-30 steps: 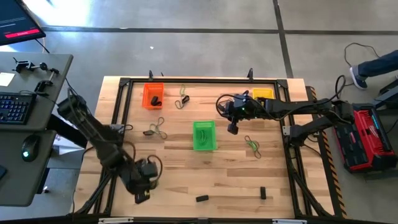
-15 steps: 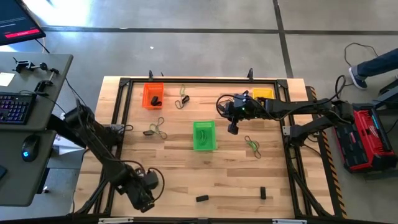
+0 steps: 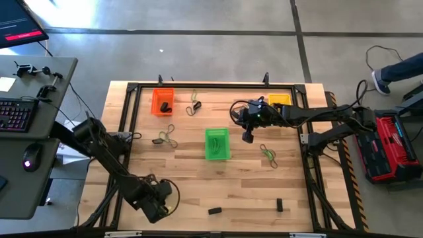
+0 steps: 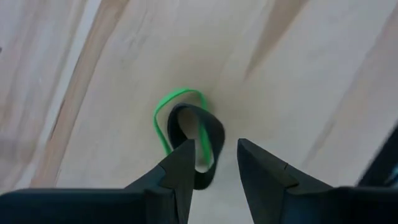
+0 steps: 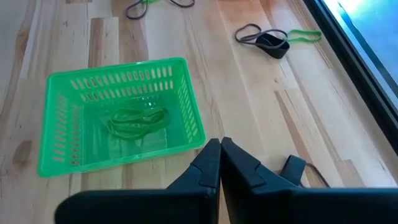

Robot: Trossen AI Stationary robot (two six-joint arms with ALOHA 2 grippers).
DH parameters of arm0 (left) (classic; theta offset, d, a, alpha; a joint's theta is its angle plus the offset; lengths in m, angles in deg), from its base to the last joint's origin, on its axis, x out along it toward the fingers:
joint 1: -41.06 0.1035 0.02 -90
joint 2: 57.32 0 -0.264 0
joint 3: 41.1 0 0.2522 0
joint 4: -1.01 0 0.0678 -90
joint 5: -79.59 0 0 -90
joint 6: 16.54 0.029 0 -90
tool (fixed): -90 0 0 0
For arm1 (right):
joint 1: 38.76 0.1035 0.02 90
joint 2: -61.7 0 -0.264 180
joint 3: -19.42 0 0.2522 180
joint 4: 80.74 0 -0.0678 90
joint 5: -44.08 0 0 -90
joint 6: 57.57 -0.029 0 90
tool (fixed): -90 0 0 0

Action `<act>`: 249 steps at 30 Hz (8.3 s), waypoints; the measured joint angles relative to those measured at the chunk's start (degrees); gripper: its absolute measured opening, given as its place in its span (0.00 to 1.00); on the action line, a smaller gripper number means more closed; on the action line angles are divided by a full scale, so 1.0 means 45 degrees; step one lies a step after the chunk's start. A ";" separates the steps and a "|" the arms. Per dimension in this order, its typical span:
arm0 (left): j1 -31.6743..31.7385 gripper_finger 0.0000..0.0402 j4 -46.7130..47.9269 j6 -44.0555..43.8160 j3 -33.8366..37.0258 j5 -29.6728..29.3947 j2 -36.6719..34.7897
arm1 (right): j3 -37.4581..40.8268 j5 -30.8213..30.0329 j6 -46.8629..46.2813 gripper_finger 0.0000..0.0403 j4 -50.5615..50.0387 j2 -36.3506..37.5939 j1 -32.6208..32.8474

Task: Sort rubber bands into baskets
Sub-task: Put the black rubber band into the orange bin, then put the purple rubber band into the yellow bin

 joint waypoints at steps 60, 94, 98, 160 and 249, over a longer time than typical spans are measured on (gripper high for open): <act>1.2934 0.00 0.0198 0.8395 0.0006 0.2496 -0.4591 | 0.0000 -0.0002 0.0679 0.00 0.0194 -0.0005 0.0000; 2.3654 0.00 0.0304 1.6992 0.0006 0.2772 -0.1167 | 0.0000 -0.3162 -0.5607 0.00 0.0204 -0.0005 -0.0005; 2.3644 0.00 -0.0210 1.6597 0.0006 0.2418 -0.0618 | 0.0000 -0.3047 -0.4646 0.00 0.0204 -0.0005 -0.0005; 1.8883 0.08 -0.4478 1.7169 0.0006 0.2169 -0.4222 | -0.0005 -0.3028 -0.4331 0.00 0.0189 -0.0005 0.0028; 1.5395 0.20 0.1756 1.3719 0.2269 0.0792 0.0043 | -0.0005 -0.2909 -0.3565 0.00 0.0287 0.0000 0.0024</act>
